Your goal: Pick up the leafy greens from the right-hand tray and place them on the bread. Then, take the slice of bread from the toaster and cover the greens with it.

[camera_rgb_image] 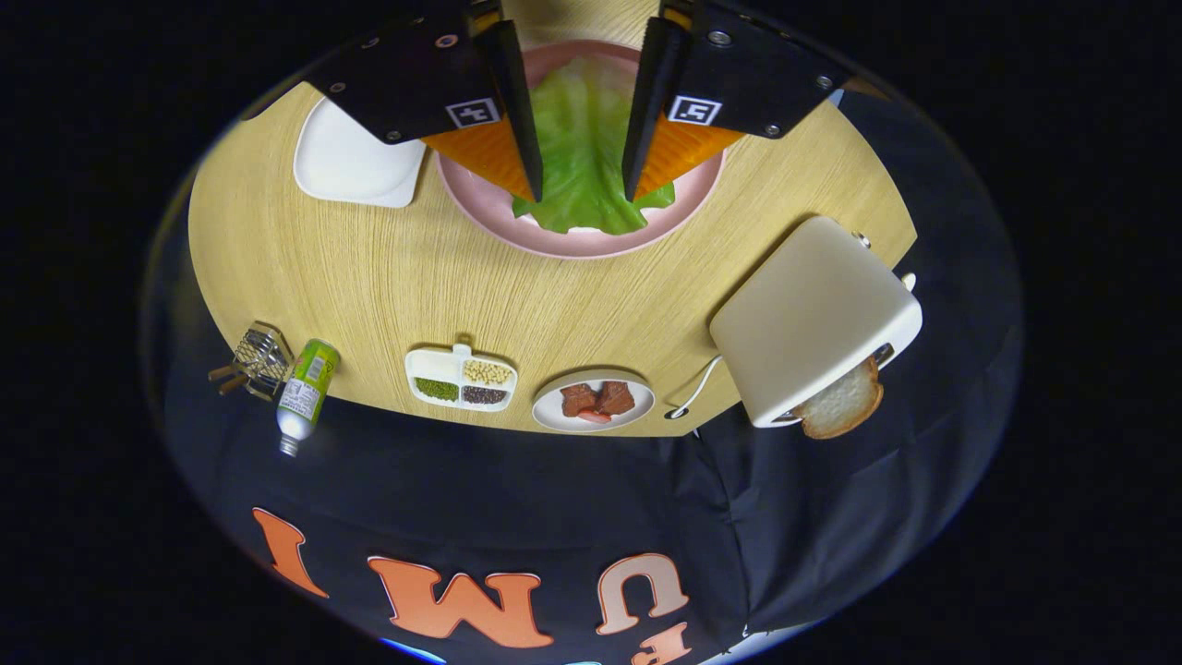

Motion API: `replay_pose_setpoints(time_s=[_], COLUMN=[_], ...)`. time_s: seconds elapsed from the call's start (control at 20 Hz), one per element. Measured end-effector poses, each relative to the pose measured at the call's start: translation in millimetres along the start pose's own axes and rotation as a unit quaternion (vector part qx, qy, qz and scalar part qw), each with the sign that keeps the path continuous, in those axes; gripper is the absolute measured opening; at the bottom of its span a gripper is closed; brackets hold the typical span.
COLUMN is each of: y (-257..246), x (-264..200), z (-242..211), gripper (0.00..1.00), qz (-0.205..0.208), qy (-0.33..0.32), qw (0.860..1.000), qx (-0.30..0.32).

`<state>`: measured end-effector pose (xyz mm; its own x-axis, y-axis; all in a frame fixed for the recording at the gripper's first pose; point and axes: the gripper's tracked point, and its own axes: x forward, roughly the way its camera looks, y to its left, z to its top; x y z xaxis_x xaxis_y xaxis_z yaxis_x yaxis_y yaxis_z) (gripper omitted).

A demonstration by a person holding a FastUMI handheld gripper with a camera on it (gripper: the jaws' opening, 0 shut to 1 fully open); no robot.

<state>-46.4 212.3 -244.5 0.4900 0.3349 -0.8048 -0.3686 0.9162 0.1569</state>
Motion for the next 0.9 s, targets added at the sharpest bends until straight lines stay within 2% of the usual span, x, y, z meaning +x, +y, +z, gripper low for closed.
replay_pose_setpoints(time_s=[0.15, 0.35, 0.9], y=[9.4, 40.6, 128.6], x=[-6.1, -11.9, -15.8], z=[23.1, 54.1, 133.8], gripper=[0.68, 0.80, 0.89], qz=[0.000, 0.030, 0.103], qy=[-0.010, -0.016, -0.019], qw=[1.000, 0.999, 0.994], qx=[-0.006, -0.002, 0.016])
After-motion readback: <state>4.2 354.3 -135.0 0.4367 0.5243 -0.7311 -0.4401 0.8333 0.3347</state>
